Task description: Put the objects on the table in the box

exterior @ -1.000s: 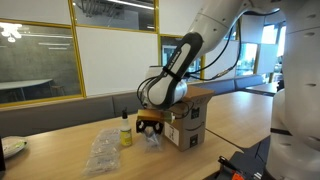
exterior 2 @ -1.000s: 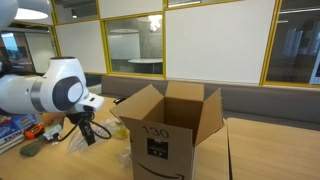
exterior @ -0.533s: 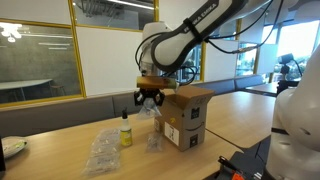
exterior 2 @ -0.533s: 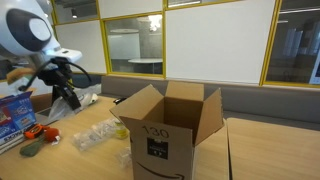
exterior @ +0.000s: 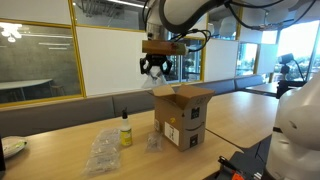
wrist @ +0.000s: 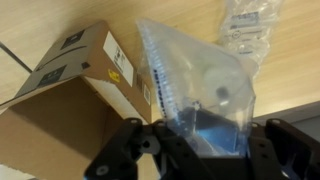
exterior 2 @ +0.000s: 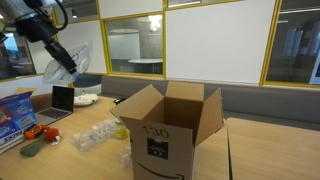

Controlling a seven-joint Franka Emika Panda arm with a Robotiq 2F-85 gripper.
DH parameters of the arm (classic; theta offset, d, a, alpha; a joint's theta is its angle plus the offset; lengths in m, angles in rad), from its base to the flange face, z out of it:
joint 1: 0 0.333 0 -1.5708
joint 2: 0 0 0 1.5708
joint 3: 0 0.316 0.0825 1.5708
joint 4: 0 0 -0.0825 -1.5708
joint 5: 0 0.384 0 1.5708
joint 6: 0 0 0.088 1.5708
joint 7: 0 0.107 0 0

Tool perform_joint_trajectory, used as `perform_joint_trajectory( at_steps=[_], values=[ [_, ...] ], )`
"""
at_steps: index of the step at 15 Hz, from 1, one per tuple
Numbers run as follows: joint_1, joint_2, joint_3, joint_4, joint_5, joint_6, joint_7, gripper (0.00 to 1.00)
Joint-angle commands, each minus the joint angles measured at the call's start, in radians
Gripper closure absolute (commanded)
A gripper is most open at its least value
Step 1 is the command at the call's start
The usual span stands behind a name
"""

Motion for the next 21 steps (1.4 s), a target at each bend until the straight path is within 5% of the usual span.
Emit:
perform_joint_trajectory(
  at_steps=[1,6,12,18,19,21],
  values=[
    [-0.106,-0.031,-0.017,-0.021,-0.074,0.053,0.006,0.90],
    [-0.237,0.069,-0.116,-0.019,-0.120,0.193,-0.034,0.90],
    [-0.295,0.267,-0.261,0.007,-0.051,0.416,-0.175,0.90],
    [-0.263,0.502,-0.362,0.073,0.201,0.515,-0.402,0.90],
    [-0.258,0.533,-0.368,0.087,0.259,0.510,-0.447,0.65],
    [-0.257,0.586,-0.371,0.120,0.350,0.490,-0.513,0.58]
  ],
)
